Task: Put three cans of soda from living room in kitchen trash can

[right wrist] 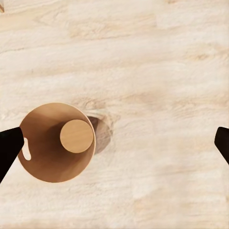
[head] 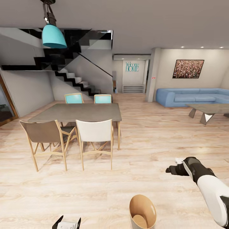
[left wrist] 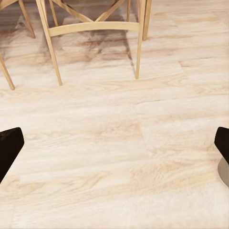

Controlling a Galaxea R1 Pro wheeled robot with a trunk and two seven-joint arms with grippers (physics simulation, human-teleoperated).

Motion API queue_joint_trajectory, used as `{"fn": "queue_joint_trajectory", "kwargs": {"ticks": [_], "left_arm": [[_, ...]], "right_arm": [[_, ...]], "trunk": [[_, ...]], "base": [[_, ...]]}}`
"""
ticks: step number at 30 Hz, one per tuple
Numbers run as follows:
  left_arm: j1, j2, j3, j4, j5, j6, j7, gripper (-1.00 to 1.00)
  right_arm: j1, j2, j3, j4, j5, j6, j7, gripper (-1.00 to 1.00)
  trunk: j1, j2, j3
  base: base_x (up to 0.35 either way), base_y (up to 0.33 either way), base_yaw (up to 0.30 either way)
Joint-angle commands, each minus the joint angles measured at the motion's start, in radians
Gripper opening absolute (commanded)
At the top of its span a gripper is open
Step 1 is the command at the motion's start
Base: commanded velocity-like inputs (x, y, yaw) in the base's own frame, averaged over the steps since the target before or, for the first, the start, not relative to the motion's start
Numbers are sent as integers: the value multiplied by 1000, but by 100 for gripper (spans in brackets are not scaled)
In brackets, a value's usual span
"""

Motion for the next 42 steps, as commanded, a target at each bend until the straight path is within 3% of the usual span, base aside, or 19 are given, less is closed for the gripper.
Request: {"fn": "queue_joint_trajectory", "kwargs": {"ticks": [1,14,42], "left_arm": [[0,0,0,0,0,0,0,100],[0,0,0,0,0,0,0,100],[0,0,0,0,-2,1,0,100]], "right_arm": [[0,0,0,0,0,0,0,100],[0,0,2,0,0,-1,1,100],[0,4,2,0,-1,-48,1,100]], "trunk": [[0,0,0],[0,0,0],[107,-196,-88]], "base": [[0,0,0],[0,0,0],[0,0,0]]}}
